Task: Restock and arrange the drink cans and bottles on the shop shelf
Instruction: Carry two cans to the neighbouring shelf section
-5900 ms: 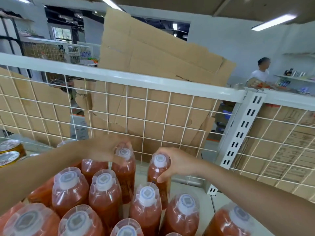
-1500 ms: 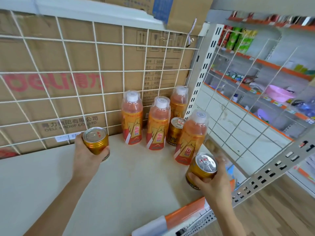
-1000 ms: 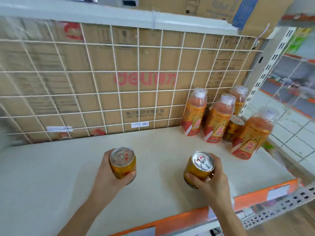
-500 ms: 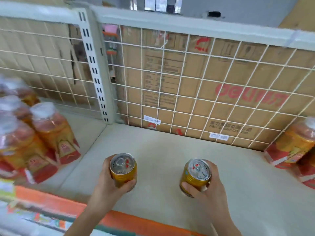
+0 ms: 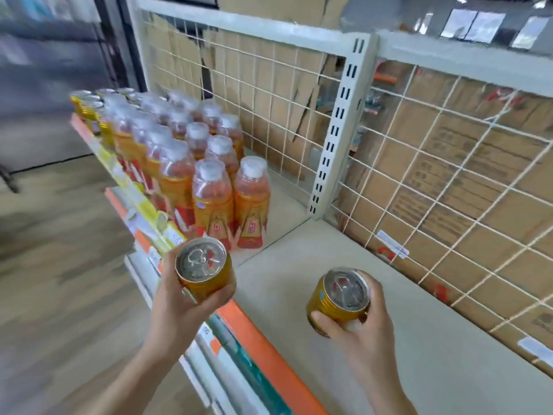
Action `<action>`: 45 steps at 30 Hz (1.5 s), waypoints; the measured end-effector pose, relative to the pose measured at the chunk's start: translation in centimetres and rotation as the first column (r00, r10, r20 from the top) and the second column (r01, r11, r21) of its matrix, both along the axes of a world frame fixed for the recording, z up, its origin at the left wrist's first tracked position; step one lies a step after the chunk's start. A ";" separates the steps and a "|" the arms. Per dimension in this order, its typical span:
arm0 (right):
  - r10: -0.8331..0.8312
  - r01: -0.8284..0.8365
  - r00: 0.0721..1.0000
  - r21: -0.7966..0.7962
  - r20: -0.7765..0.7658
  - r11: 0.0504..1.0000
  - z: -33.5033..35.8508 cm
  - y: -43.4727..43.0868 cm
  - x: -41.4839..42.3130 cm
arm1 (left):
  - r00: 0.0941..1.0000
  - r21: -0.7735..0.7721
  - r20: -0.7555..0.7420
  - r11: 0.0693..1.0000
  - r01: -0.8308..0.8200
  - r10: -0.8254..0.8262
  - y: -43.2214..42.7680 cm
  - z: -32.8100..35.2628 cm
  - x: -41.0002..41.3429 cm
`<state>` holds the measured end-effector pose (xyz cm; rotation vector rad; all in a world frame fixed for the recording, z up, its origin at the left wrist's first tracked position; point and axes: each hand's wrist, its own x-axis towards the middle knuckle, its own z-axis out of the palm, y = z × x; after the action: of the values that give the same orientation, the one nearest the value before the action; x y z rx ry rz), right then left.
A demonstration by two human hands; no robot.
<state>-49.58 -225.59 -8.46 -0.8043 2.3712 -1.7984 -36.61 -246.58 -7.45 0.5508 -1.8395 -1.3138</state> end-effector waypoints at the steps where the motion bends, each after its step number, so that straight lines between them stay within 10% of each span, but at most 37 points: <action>1: 0.032 -0.032 0.999 0.007 -0.019 0.999 0.3 -0.7 0.0 | 0.999 -0.002 -0.006 0.999 -0.036 0.036 -0.3 0.0 1.0; 18: 0.296 -0.305 0.945 -0.053 -0.139 0.951 3.2 -22.0 6.5 | 0.849 -0.036 -0.002 0.849 -0.527 0.528 -18.4 -1.8 19.9; 45: 0.333 -0.341 0.934 -0.042 -0.131 0.939 3.2 -58.1 8.0 | 0.908 -0.031 0.031 0.908 -0.418 0.419 -52.9 -0.7 19.1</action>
<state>-41.59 -283.65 -5.22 -1.2747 2.0834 -1.7317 -17.53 -299.52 -8.13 0.9064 -1.6434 -0.9946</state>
